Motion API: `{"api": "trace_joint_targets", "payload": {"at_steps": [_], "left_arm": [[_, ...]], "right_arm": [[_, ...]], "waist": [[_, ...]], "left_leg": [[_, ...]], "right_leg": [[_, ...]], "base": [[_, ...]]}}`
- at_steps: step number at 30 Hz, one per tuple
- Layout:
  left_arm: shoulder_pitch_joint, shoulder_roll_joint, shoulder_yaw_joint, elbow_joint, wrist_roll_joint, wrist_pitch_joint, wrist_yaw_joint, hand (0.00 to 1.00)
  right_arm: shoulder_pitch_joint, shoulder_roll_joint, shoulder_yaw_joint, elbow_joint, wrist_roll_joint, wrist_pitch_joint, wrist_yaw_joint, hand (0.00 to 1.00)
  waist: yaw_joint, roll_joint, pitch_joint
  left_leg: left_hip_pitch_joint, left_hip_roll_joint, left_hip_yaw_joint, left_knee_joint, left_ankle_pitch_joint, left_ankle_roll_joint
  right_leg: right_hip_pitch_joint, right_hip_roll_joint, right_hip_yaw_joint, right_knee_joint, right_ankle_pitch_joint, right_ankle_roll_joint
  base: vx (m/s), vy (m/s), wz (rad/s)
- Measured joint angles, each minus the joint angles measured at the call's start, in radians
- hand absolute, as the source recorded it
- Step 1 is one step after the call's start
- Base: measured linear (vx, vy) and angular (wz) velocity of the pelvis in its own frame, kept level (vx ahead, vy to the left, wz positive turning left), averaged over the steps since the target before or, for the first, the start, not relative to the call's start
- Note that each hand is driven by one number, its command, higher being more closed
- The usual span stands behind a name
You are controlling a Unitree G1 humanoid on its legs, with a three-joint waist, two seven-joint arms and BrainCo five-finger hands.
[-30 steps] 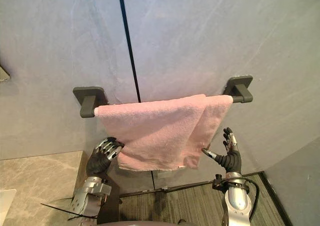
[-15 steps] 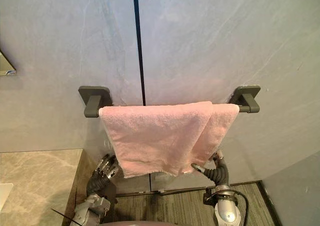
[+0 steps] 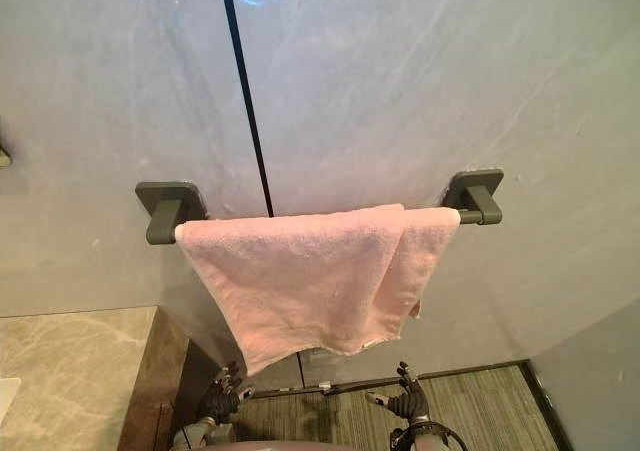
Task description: Organize washtable
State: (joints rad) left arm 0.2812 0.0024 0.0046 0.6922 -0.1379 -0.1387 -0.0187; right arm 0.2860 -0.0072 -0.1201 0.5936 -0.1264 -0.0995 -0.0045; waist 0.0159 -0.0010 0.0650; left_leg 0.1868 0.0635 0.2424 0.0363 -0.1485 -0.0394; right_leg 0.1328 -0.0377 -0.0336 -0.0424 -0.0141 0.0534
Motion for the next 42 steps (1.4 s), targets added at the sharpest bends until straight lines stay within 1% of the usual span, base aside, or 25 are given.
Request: {"api": "trace_joint_targets", "payload": {"at_steps": [8,9,11,13,14,16,18,20,21,22,23,24,25,26,27,28,29,30,32,33,35,37,38,41,42], "left_arm": [[-0.094,0.033,-0.001,0.134,0.059,-0.004,0.031,0.00],[-0.103,0.037,-0.001,0.145,0.064,-0.004,0.038,0.00],[-0.139,0.045,0.002,0.164,0.071,-0.002,0.047,0.00],[-0.173,0.054,0.001,0.164,0.073,-0.001,0.047,0.00],[-0.188,0.056,0.000,0.164,0.074,0.000,0.047,0.00],[-0.174,0.056,-0.003,0.162,0.075,0.000,0.049,0.00],[-0.170,0.068,-0.001,0.161,0.090,0.000,0.062,0.00],[-0.174,0.083,0.005,0.160,0.093,0.001,0.069,0.00],[-0.174,0.084,0.008,0.161,0.093,0.005,0.076,0.00],[-0.175,0.077,0.010,0.160,0.093,0.004,0.087,0.00],[-0.180,0.073,0.009,0.160,0.092,0.003,0.087,0.00],[-0.195,0.057,0.008,0.162,0.090,0.003,0.095,0.00],[-0.198,0.053,0.007,0.162,0.090,0.002,0.095,0.00],[-0.211,0.038,-0.004,0.167,0.089,0.002,0.097,0.00],[-0.214,0.037,-0.013,0.168,0.088,0.002,0.095,0.00],[-0.213,0.038,-0.020,0.169,0.087,0.003,0.095,0.00],[-0.213,0.045,-0.032,0.167,0.078,0.001,0.101,0.00],[-0.216,0.048,-0.032,0.167,0.077,0.001,0.104,0.00],[-0.217,0.056,-0.032,0.168,0.071,0.002,0.106,0.00],[-0.215,0.056,-0.032,0.168,0.071,0.002,0.106,0.00],[-0.209,0.042,-0.032,0.191,0.083,0.003,0.106,0.00],[-0.208,0.037,-0.033,0.209,0.102,0.005,0.106,0.00],[-0.207,0.033,-0.036,0.227,0.115,0.009,0.104,0.00],[-0.201,0.018,-0.052,0.234,0.150,0.020,0.102,0.00],[-0.199,0.019,-0.061,0.235,0.153,0.022,0.094,0.00]], "right_arm": [[-0.125,-0.043,0.066,0.161,-0.005,0.013,-0.010,0.00],[-0.139,-0.044,0.072,0.171,-0.006,0.017,-0.011,0.00],[-0.193,-0.044,0.098,0.182,-0.014,0.026,-0.011,0.00],[-0.235,-0.041,0.130,0.182,-0.014,0.027,-0.010,0.00],[-0.245,-0.039,0.132,0.185,-0.014,0.031,-0.009,0.00],[-0.238,-0.040,0.132,0.207,-0.014,0.032,-0.009,0.00],[-0.241,-0.040,0.141,0.212,-0.014,0.031,-0.003,0.00],[-0.267,-0.042,0.153,0.223,-0.015,0.031,0.005,0.00],[-0.301,-0.044,0.156,0.226,-0.023,0.032,0.006,0.00],[-0.323,-0.053,0.161,0.225,-0.025,0.031,0.005,0.00],[-0.333,-0.057,0.166,0.226,-0.025,0.031,0.005,0.00],[-0.348,-0.073,0.177,0.226,-0.022,0.031,-0.002,0.00],[-0.350,-0.075,0.179,0.226,-0.022,0.031,-0.004,0.00],[-0.361,-0.086,0.176,0.226,-0.022,0.031,-0.013,0.00],[-0.355,-0.088,0.172,0.227,-0.021,0.031,-0.016,0.00],[-0.338,-0.091,0.164,0.239,-0.021,0.031,-0.018,0.00],[-0.325,-0.085,0.154,0.248,-0.021,0.032,-0.019,0.00],[-0.321,-0.082,0.145,0.248,-0.020,0.032,-0.019,0.00],[-0.316,-0.083,0.090,0.248,0.000,0.032,-0.026,0.00],[-0.311,-0.085,0.080,0.248,0.000,0.032,-0.029,0.00],[-0.290,-0.096,0.079,0.249,0.000,0.035,-0.036,0.00],[-0.285,-0.092,0.078,0.259,-0.001,0.037,-0.036,0.00],[-0.279,-0.085,0.076,0.259,-0.001,0.038,-0.036,0.00],[-0.266,-0.070,0.044,0.260,0.000,0.039,-0.037,0.00],[-0.261,-0.057,0.036,0.264,0.000,0.039,-0.036,0.00]], "waist": [[0.004,0.001,0.037],[0.002,-0.008,0.048],[0.001,-0.003,0.063],[0.001,-0.021,0.086],[0.004,-0.023,0.109],[0.007,-0.025,0.106],[0.023,-0.042,0.091],[0.033,-0.065,0.078],[0.035,-0.063,0.080],[0.053,-0.038,0.089],[0.056,-0.032,0.094],[0.052,-0.006,0.100],[0.053,0.000,0.103],[0.048,0.033,0.134],[0.045,0.043,0.147],[0.038,0.049,0.153],[0.028,0.033,0.156],[0.025,0.032,0.160],[0.023,0.011,0.168],[0.021,0.009,0.168],[0.018,0.032,0.157],[0.011,0.040,0.152],[-0.008,0.050,0.146],[-0.044,0.080,0.119],[-0.043,0.089,0.107]], "left_leg": [[-0.046,-0.012,0.022,0.000,0.016,0.009],[-0.053,-0.012,0.024,0.003,0.016,0.010],[-0.116,0.003,0.033,0.049,0.016,0.011],[-0.178,0.012,0.023,0.081,0.031,0.034],[-0.183,0.011,0.001,0.086,0.037,0.039],[-0.181,0.007,-0.036,0.103,0.042,0.039],[-0.226,0.003,-0.068,0.144,0.044,0.035],[-0.306,0.003,-0.092,0.200,0.055,0.017],[-0.344,0.010,-0.110,0.216,0.076,-0.008],[-0.362,0.028,-0.120,0.210,0.097,-0.020],[-0.373,0.034,-0.127,0.206,0.112,-0.027],[-0.423,0.050,-0.179,0.188,0.151,-0.053],[-0.426,0.056,-0.188,0.179,0.161,-0.055],[-0.425,0.076,-0.228,0.138,0.216,-0.071],[-0.423,0.081,-0.246,0.121,0.249,-0.073],[-0.416,0.095,-0.251,0.064,0.345,-0.077],[-0.395,0.087,-0.228,-0.031,0.450,-0.088],[-0.402,0.085,-0.198,0.001,0.438,-0.089],[-0.418,0.034,-0.148,0.244,0.232,-0.031],[-0.408,0.023,-0.146,0.294,0.189,-0.030],[-0.321,0.030,-0.125,0.396,0.044,-0.041],[-0.239,0.043,-0.096,0.409,-0.003,-0.059],[-0.175,0.052,-0.069,0.362,-0.014,-0.065],[-0.074,0.059,-0.031,0.092,-0.006,-0.073],[-0.065,0.064,-0.037,0.019,-0.006,-0.072]], "right_leg": [[-0.053,0.003,0.040,-0.023,0.048,0.000],[-0.068,0.004,0.042,-0.010,0.048,0.001],[-0.158,0.010,0.036,0.082,0.048,0.001],[-0.218,-0.001,0.036,0.138,0.040,0.001],[-0.263,-0.027,-0.008,0.376,-0.096,-0.016],[-0.245,-0.072,-0.013,0.583,-0.183,0.018],[-0.217,-0.110,0.035,0.655,-0.201,0.043],[-0.211,-0.141,0.096,0.639,-0.208,0.056],[-0.213,-0.121,0.113,0.598,-0.240,0.061],[-0.194,-0.101,0.113,0.544,-0.267,0.060],[-0.181,-0.097,0.103,0.512,-0.284,0.062],[-0.164,-0.066,0.045,0.418,-0.320,0.035],[-0.161,-0.058,0.036,0.406,-0.322,0.030],[-0.139,-0.025,-0.005,0.380,-0.309,0.002],[-0.127,-0.012,-0.031,0.375,-0.305,-0.005],[-0.119,0.007,-0.087,0.376,-0.294,-0.024],[-0.123,0.001,-0.140,0.363,-0.278,-0.054],[-0.125,-0.003,-0.164,0.357,-0.273,-0.068],[-0.162,-0.046,-0.205,0.361,-0.249,-0.094],[-0.171,-0.055,-0.206,0.359,-0.240,-0.093],[-0.194,-0.059,-0.216,0.337,-0.198,-0.093],[-0.207,-0.057,-0.223,0.333,-0.178,-0.090],[-0.208,-0.055,-0.244,0.322,-0.162,-0.083],[-0.206,-0.029,-0.296,0.251,-0.102,-0.057],[-0.207,-0.010,-0.308,0.204,-0.065,-0.054]], "base": [[-0.07,-0.031,-0.14],[-0.10,-0.012,-0.17],[-0.13,-0.010,-0.19],[-0.12,-0.015,0.16],[-0.05,-0.025,0.53],[-0.01,-0.063,0.67],[-0.06,-0.173,0.58],[-0.11,-0.253,0.39],[-0.19,-0.282,0.16],[-0.21,-0.285,0.11],[-0.36,-0.410,0.33],[-0.27,-0.299,0.42],[-0.34,-0.344,0.77],[-0.18,-0.144,0.70],[-0.32,-0.266,1.17],[-0.36,-0.247,1.23],[-0.36,-0.247,1.15],[-0.34,-0.185,0.85],[-0.34,-0.117,0.54],[-0.32,-0.039,0.32],[-0.22,0.044,0.21],[-0.14,0.080,0.20],[-0.21,0.149,0.44],[-0.18,0.158,0.55],[-0.15,0.161,0.37]]}}
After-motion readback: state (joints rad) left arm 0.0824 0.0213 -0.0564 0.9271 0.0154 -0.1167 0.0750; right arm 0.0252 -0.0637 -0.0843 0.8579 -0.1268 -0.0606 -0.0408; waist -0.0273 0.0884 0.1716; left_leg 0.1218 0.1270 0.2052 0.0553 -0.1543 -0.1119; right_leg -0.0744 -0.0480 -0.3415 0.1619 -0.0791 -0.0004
